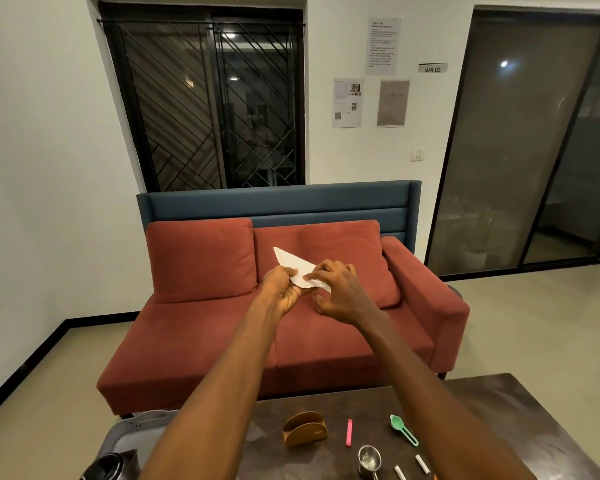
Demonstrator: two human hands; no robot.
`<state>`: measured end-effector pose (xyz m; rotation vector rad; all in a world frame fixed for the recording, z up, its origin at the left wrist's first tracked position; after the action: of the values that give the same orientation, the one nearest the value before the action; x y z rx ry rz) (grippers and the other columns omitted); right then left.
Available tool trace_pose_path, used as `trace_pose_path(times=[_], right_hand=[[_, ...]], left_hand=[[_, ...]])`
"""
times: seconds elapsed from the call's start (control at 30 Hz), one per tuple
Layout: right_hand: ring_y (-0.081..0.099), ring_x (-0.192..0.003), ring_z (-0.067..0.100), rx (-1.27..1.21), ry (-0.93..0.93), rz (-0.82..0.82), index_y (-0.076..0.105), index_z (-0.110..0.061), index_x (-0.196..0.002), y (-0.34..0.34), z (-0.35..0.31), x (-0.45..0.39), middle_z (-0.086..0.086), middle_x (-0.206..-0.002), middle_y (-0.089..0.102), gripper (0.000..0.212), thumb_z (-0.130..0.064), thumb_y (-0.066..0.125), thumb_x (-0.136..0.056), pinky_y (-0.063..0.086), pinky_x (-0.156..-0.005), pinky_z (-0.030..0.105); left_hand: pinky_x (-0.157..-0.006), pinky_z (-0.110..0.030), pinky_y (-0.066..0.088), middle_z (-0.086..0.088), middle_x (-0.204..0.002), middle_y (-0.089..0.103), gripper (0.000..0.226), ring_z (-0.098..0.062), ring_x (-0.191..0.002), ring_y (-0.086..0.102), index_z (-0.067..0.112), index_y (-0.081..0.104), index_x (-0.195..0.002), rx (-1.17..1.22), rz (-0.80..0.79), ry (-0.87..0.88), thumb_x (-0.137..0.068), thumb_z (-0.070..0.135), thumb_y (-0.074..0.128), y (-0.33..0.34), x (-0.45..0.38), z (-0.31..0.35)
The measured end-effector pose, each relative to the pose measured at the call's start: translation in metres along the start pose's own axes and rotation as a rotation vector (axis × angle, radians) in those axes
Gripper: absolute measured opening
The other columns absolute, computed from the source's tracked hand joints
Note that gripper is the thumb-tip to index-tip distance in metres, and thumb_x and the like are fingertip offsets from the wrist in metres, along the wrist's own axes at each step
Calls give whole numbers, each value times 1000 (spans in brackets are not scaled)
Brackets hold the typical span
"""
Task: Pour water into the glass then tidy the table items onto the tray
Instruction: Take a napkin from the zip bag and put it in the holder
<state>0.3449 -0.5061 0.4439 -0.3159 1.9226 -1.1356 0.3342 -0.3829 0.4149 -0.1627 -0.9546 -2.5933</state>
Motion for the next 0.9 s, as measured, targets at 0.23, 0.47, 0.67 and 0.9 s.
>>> trace_pose_path(times=[0.23, 0.47, 0.67, 0.9], right_hand=[[59, -86, 22, 205, 49, 145, 73, -25, -100, -8, 7, 5, -7, -99, 70, 22, -22, 59, -84, 35, -77, 37], [61, -92, 21, -60, 209, 56, 75, -19, -102, -1, 29, 3, -3, -99, 74, 21, -17, 62, -85, 32, -86, 35], [59, -76, 13, -206, 297, -62, 77, -21, -94, 25, 38, 9, -7, -81, 71, 16, -16, 67, -83, 39, -78, 32], [66, -80, 13, -296, 407, -254, 77, -20, -99, 90, 67, 26, -1, -91, 76, 18, -17, 70, -82, 54, -72, 33]], left_hand=[[-80, -54, 50, -29, -113, 53, 28, -44, -98, 60, -7, 43, -117, -63, 47, -4, -90, -11, 34, -3, 0, -4], [-118, -43, 23, -5, -158, 25, 75, -24, -144, 27, 19, 28, -152, -697, 185, 219, -81, 11, 51, -30, 1, 4], [-106, -44, 30, 7, -103, 69, 42, -19, -105, 59, 34, 70, -102, -1154, 86, 268, -61, 28, 62, -38, 1, -18], [-52, -22, 35, -5, -70, 58, 6, -13, -62, 48, -1, 72, -81, -1070, 14, 307, -82, 4, 69, -77, -25, -53]])
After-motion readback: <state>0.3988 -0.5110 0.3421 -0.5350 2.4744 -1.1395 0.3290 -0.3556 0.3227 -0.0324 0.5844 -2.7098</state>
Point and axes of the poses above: each hand's wrist, its own x-axis away from the middle knuckle, its own y-axis out of the palm, z = x × y, the point moved 7 cm from there along -x, towards the middle knuckle
